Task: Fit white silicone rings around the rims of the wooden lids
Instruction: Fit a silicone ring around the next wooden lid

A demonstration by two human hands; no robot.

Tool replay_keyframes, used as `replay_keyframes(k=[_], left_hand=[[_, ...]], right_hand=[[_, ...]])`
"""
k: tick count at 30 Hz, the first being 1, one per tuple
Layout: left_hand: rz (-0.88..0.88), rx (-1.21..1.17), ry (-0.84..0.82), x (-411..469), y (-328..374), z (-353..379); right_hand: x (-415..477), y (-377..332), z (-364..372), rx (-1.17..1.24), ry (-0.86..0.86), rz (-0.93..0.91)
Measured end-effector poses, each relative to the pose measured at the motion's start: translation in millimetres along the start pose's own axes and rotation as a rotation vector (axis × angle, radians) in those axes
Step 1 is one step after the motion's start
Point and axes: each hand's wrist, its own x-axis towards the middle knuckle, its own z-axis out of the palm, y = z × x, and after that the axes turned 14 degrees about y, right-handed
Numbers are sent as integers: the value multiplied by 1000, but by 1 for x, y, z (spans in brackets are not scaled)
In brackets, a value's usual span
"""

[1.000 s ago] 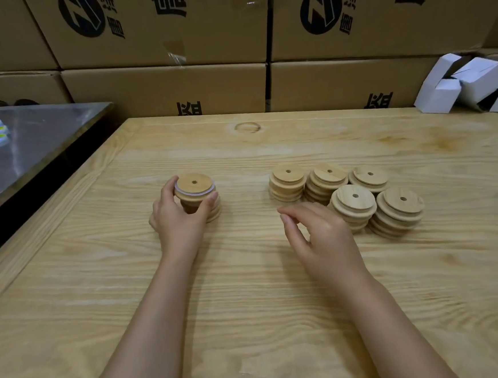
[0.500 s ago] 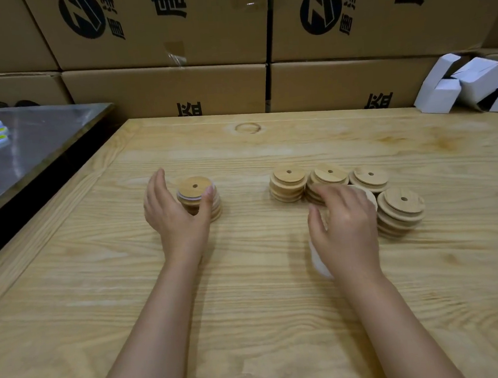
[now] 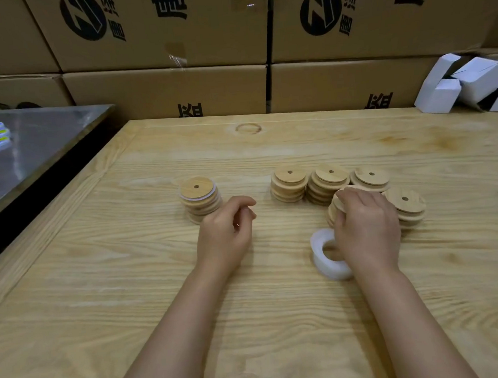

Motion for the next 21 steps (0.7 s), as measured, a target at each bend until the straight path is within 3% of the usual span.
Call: replay_keyframes(k=[5, 8, 15, 21], left_hand=[[-184, -106, -25, 2, -1, 1], [-313, -202, -75, 2, 0, 4], [-777, -638, -435, 5, 16, 8], [-774, -679, -399, 7, 13, 6]], right_hand=[[2, -7, -5, 101, 231, -124], [3, -12, -7, 212, 281, -228], [-9, -41, -8, 433, 113, -469], [-13, -48, -4, 565, 22, -490]])
